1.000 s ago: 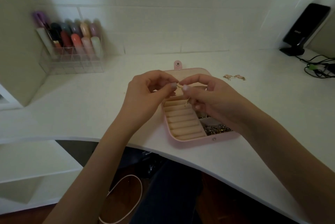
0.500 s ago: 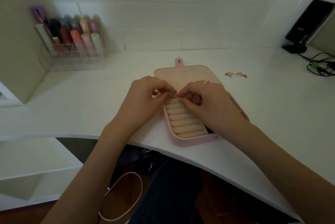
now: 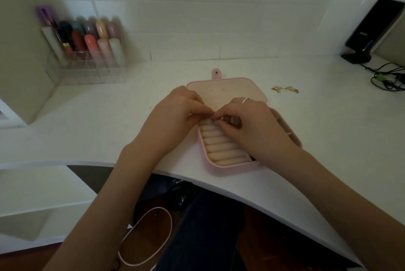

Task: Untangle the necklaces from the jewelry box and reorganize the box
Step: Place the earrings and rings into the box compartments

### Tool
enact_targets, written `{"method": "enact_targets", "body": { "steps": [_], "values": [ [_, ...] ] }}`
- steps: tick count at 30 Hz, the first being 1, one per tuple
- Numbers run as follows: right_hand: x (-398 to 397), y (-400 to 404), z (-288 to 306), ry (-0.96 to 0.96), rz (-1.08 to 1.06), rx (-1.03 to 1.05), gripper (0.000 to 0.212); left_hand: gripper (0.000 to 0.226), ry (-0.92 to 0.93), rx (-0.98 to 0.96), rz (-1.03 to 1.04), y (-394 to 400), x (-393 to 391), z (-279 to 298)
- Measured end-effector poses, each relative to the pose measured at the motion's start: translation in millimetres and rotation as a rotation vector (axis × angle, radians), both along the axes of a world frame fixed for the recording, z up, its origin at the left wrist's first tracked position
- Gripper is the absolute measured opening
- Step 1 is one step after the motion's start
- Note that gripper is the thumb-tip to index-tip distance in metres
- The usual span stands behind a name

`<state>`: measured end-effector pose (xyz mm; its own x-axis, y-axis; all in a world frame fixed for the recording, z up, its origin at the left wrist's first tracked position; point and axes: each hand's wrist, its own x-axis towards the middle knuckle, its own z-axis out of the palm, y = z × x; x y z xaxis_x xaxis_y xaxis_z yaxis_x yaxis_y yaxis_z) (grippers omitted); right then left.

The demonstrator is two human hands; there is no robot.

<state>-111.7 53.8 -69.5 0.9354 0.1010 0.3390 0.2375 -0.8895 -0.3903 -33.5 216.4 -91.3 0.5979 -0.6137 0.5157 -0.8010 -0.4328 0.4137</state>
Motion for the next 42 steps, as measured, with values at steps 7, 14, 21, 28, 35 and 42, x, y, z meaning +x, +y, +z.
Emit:
{"method": "enact_targets", "body": {
  "steps": [7,14,21,28,35,42],
  "values": [
    [0.0,0.9,2.5,0.019,-0.002,0.021,0.014,0.035,-0.055,0.111,0.003,3.3,-0.6,-1.8],
    [-0.3,2.9,2.9,-0.004,-0.001,0.065,0.013,0.052,-0.008,0.103,0.019,12.7,0.0,-5.5],
    [1.7,3.5,2.0,-0.009,0.006,0.071,0.012,0.054,-0.027,0.125,0.01,12.7,-0.3,-10.8],
    [3.0,3.4,0.4,0.003,-0.007,0.006,0.013,0.053,-0.064,0.131,0.02,15.2,-3.1,-7.7],
    [7.8,3.9,-2.3,0.02,-0.029,-0.122,0.015,0.034,0.031,0.071,0.01,15.1,-5.9,-2.2],
    [7.5,0.8,-0.8,0.043,-0.062,0.171,0.005,0.007,0.067,-0.003,0.022,6.2,-1.8,3.1]
  ]
}}
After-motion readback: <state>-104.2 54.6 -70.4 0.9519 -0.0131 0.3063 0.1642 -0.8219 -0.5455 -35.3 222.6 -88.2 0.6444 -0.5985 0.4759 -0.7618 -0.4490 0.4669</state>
